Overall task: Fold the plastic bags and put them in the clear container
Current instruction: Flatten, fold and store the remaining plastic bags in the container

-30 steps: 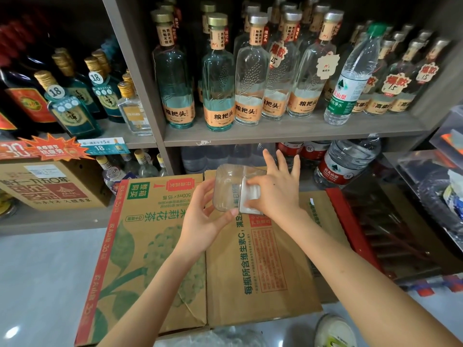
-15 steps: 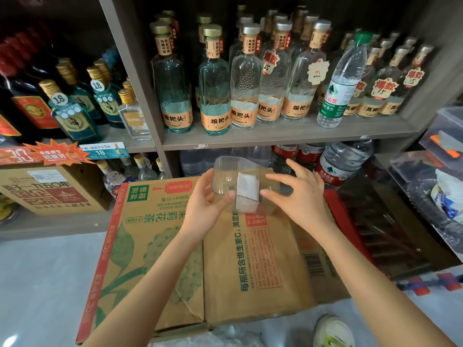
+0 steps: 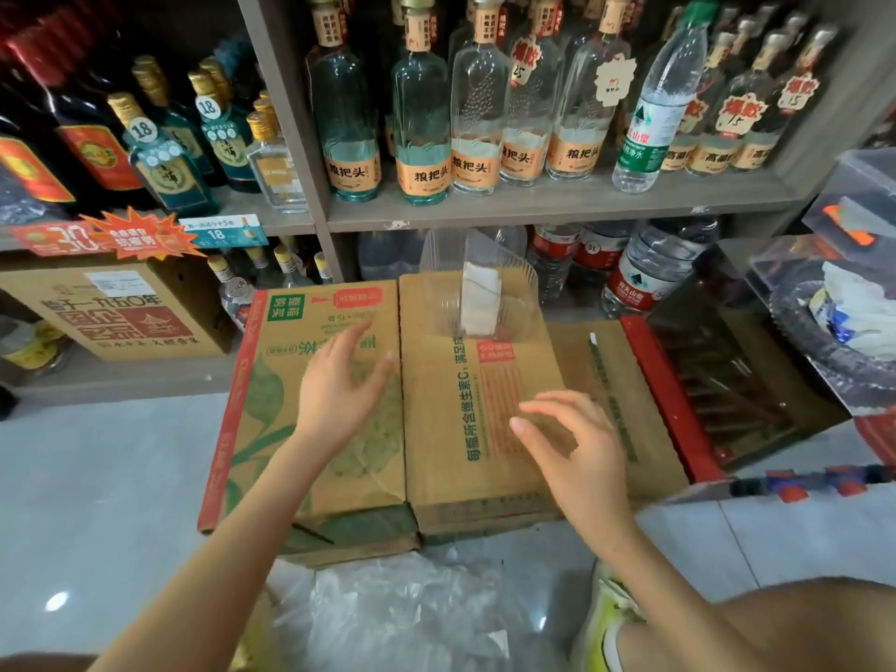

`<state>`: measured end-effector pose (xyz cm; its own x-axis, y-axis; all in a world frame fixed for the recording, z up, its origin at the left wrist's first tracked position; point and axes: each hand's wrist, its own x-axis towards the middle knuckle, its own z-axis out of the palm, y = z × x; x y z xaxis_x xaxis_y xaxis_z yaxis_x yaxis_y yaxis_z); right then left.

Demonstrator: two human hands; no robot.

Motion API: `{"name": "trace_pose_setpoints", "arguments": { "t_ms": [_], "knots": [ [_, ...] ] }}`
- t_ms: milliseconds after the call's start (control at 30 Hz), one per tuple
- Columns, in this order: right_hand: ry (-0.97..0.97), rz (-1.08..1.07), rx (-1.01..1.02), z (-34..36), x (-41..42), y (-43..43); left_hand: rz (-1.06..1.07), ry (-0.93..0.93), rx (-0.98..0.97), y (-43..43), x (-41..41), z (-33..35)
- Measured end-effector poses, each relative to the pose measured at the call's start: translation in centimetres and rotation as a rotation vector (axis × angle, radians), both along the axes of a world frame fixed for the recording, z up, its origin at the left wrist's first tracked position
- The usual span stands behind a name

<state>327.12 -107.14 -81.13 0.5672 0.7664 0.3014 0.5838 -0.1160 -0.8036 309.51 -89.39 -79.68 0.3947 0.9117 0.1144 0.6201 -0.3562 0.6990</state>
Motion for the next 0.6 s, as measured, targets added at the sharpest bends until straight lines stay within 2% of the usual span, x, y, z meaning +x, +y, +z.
{"name": "trace_pose_setpoints", "arguments": {
  "t_ms": [67, 133, 267, 333, 433, 600],
  "knots": [
    [0.039, 0.055, 0.023, -1.7, -2.4, -1.9, 0.022, 0.139, 0.095, -1.7, -4.3, -1.7],
    [0.042, 0.127, -0.038, -3.9, -4.5, -3.6, 0.034, 0.273, 0.131, -2.7, -8.1, -3.6],
    [0.062, 0.215, -0.334, -10.2, -7.4, -5.9, 0.040, 0.475, 0.155, -3.2, -12.6, -6.3],
    [0.080, 0.244, -0.551, -13.5, -7.9, -6.4, 0.043, 0.528, 0.155, -3.4, -13.1, -7.4],
    [0.070, 0.246, -0.828, -18.1, -8.4, -7.0, 0.088, 0.569, 0.233, -3.9, -12.7, -8.8],
    [0.078, 0.203, -1.040, -23.2, -8.8, -6.4, 0.187, 0.455, 0.446, -3.7, -12.3, -10.5]
  ]
}}
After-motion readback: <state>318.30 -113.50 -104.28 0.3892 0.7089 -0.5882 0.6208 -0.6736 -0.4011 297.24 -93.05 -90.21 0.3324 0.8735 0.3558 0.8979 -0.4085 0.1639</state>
